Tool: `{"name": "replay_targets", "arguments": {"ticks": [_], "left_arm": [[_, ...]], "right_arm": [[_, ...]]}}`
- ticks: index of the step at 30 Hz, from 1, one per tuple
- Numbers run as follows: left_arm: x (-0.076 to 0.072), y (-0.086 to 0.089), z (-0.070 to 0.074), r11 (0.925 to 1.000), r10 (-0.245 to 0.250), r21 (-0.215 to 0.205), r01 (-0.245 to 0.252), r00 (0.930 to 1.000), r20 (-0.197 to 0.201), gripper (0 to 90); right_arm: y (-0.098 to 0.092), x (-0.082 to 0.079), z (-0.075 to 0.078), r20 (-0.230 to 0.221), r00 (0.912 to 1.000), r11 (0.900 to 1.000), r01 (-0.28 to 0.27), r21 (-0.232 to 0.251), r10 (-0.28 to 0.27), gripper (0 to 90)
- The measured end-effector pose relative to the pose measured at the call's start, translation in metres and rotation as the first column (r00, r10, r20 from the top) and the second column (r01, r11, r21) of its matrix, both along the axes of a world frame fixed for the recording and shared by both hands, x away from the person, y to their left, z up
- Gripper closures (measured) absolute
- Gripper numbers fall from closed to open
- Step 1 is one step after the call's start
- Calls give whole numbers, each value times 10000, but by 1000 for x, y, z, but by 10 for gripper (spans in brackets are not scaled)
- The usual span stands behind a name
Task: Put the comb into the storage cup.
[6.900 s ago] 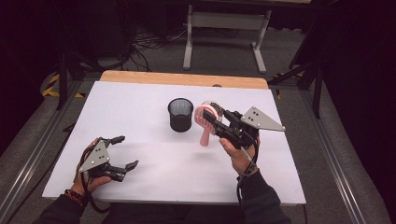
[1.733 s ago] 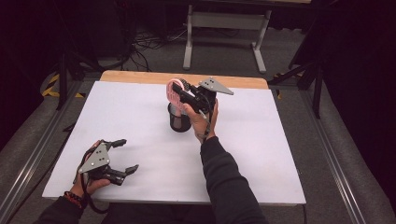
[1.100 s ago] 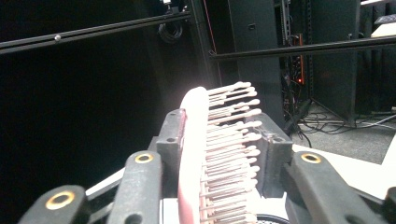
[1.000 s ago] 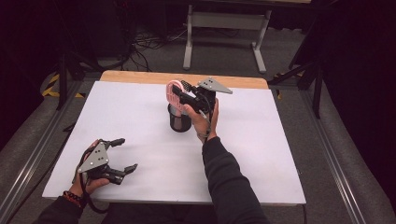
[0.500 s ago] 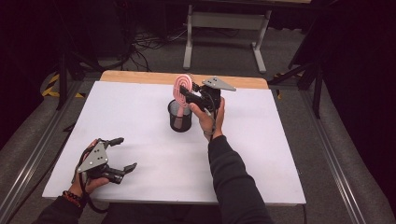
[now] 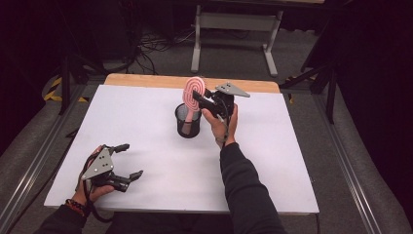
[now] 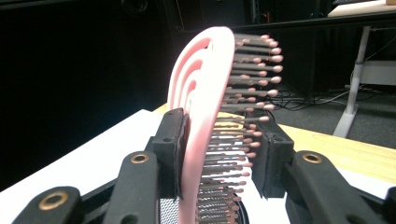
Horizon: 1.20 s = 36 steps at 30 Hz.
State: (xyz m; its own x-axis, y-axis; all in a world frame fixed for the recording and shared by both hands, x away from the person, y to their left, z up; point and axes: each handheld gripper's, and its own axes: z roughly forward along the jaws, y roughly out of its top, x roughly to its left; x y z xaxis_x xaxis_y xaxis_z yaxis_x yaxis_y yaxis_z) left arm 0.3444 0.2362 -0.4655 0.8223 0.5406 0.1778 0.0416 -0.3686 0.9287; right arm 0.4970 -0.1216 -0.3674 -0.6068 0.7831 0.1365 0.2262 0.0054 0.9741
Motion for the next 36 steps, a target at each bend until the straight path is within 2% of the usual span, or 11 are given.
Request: {"name": "replay_targets", "arguments": {"ticks": [6,16,19,29,36], "left_arm": [[1,2,1,10000,75,-19,-75,10000,0,47],[1,5,4,9997,207,-102,-206,9998,72,46],[1,6,4,9997,217,-122,-216,9997,84,46],[1,5,4,9998,217,-44,-217,9997,86,47],[0,5,4,9997,223,-21,-223,9997,91,46]], "right_arm": [[-5,1,-5,-122,9993,9991,360,242,-358,585],[-10,1,-8,-171,9954,9956,939,32,-938,569],[-12,1,-11,-228,9948,9951,992,-34,-992,561],[-25,0,-17,-391,9930,9935,1121,174,-1114,551],[-24,-2,-18,-376,9939,9946,1041,15,-1039,541]]}}
